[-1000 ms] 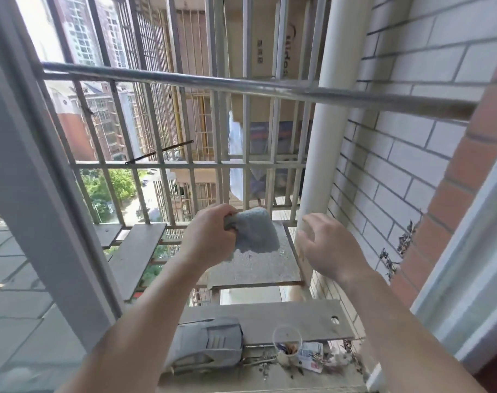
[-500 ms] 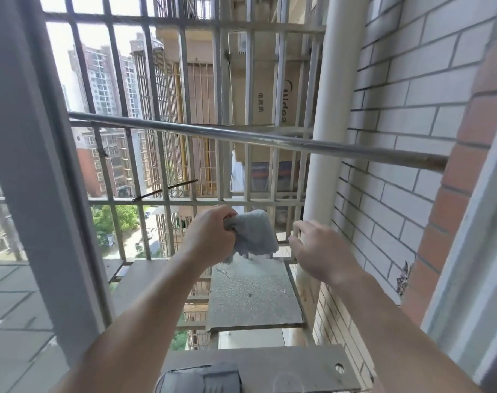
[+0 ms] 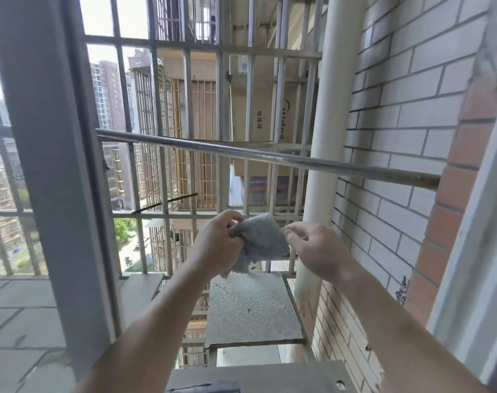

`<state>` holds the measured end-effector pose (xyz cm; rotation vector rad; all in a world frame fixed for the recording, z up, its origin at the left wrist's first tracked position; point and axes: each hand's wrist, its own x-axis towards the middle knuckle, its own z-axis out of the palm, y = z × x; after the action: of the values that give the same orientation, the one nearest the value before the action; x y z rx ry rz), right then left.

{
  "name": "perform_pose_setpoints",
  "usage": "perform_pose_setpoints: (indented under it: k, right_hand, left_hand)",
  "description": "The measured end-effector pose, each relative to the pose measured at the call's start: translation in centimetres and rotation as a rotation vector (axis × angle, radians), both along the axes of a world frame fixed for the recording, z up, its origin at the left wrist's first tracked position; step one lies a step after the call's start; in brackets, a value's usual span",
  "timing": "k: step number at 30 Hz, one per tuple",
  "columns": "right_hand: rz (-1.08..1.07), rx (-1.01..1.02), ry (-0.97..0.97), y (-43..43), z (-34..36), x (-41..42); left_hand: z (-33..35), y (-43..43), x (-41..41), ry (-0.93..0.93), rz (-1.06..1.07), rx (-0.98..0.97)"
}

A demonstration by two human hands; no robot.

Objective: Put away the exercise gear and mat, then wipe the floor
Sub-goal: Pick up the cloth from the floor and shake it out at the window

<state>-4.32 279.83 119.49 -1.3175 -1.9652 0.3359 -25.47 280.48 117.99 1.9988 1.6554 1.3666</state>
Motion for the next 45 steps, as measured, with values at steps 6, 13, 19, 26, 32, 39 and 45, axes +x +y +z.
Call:
perform_pose_setpoints:
  k: [6, 13, 19, 26, 32, 39, 45]
  right_hand:
    - [0.027, 0.005, 0.021, 0.0, 0.0, -1.8]
    - [-0.035, -0.004, 0.145, 0.2, -0.6, -3.2]
    - [-0.091, -0.027, 0.217, -0.3, -1.5, -3.4]
    - [-0.089, -0.086, 0.331, -0.2, -1.5, -1.8]
    - [-0.082, -0.112, 0.422, 0.0, -1.3, -0.2]
    - [0.044, -0.179, 0.526, -0.4, -1.6, 1.3]
    - [0.224, -0.229, 0.587, -0.5, -1.5, 2.0]
  left_hand:
    - [-0.5, 0.4, 0.0, -0.033, -0.026, 0.026]
    - [-2.6, 1.0, 0.0, -0.046, -0.068, -0.038]
    - [-4.4, 1.0, 1.1, -0.008, -0.119, -0.099]
    - [-4.0, -0.8, 3.1, 0.119, -0.121, 0.100]
    - [-2.7, -2.7, 5.0, -0.122, -0.405, -0.088]
    - [-3.0, -2.4, 6.9, -0.136, -0.308, -0.029]
    - [-1.4, -2.3, 7.3, -0.229, -0.260, -0.054]
